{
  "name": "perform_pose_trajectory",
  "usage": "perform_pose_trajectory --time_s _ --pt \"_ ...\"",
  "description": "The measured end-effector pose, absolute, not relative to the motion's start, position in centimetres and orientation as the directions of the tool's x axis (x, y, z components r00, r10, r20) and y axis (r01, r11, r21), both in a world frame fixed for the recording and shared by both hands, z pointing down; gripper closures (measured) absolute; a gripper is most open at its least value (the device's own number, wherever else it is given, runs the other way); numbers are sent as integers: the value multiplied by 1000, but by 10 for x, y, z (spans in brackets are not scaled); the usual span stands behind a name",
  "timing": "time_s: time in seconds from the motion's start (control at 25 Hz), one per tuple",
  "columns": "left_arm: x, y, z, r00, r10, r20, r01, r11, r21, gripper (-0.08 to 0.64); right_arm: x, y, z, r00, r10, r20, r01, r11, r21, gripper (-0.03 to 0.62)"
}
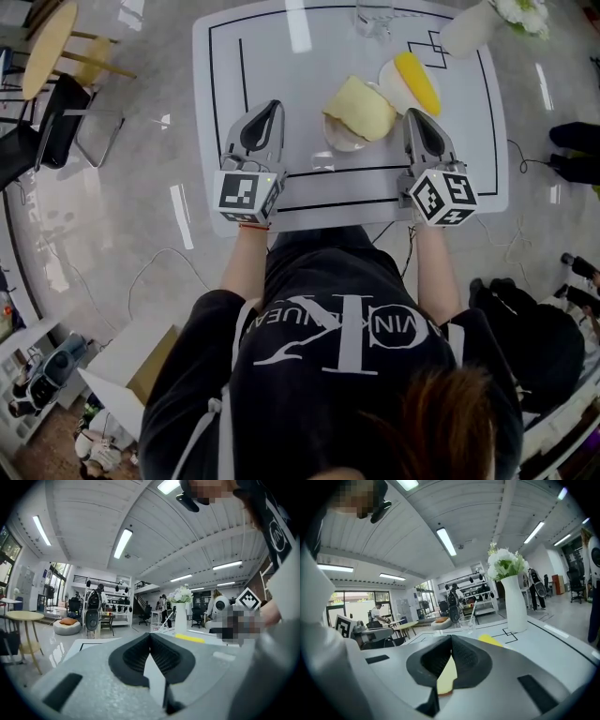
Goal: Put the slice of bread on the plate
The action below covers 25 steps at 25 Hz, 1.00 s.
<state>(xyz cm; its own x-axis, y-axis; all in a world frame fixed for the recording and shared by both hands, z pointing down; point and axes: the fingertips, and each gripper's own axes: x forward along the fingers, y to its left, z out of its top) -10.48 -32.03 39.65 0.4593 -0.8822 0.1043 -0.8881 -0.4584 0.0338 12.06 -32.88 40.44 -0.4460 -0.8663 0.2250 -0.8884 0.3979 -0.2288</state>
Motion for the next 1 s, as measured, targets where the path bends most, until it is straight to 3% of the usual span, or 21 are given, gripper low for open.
perform_pose_trajectory --time_s 1.0 --pt "-111 -324 342 431 -903 3 -902 -430 27 558 122 -323 340 -488 -869 86 -873 485 -52 591"
